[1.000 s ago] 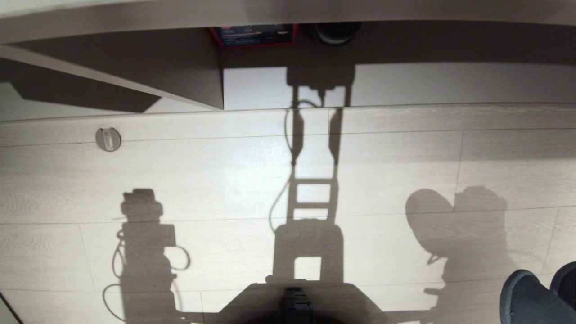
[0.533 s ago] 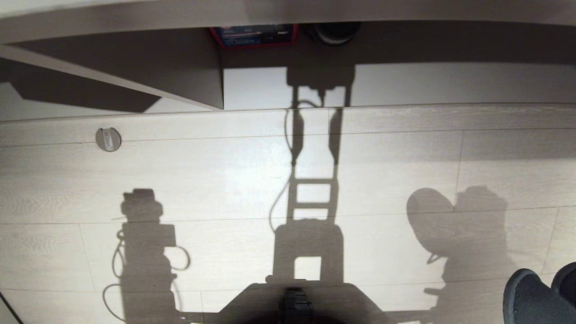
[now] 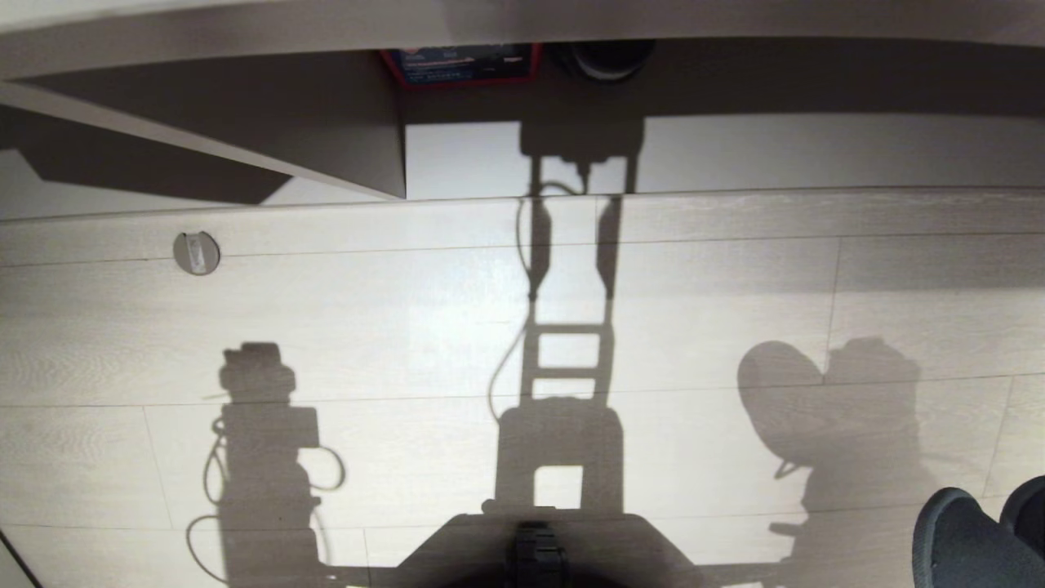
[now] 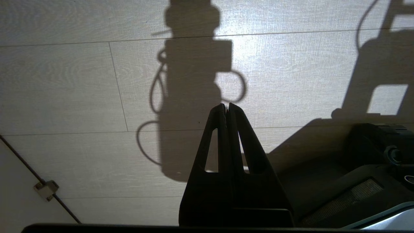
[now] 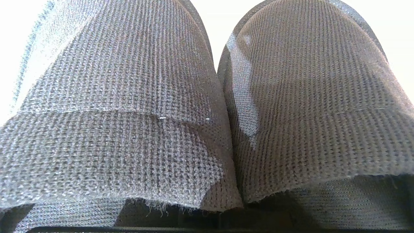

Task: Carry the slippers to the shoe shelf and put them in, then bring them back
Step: Place the slippers on the floor

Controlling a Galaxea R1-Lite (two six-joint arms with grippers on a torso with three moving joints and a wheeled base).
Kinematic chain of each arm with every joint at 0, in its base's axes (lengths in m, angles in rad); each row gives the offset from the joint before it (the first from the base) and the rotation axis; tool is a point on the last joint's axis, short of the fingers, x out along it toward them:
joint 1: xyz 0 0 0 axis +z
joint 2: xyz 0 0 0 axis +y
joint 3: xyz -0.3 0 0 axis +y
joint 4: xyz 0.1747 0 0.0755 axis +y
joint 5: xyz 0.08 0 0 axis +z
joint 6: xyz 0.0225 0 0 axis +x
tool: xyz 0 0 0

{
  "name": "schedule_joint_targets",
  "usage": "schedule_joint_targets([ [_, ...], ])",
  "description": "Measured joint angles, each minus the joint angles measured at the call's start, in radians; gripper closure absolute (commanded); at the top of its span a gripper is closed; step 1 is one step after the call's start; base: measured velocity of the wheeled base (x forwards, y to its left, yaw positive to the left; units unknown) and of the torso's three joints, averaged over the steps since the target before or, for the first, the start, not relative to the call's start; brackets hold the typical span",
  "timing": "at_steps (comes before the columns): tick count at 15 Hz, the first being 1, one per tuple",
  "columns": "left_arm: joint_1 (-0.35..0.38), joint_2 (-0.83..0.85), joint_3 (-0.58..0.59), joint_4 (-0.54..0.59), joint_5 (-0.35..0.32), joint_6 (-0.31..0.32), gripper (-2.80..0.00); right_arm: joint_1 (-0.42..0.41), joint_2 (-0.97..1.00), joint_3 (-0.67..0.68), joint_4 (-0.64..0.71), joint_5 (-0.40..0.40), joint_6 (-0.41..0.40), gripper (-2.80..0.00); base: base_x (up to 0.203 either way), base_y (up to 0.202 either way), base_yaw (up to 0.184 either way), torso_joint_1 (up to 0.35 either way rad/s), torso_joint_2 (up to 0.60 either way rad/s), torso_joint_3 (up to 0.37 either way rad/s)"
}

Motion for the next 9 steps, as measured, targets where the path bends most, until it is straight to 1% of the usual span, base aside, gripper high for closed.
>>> schedule_joint_targets([
  [9,0.0,0.0,0.0,-0.001,0.0,-0.001,0.0,0.0,0.001,0.0,0.0,0.0,-0.001,0.0,0.0,0.0,0.0,0.0,0.0,0.0],
])
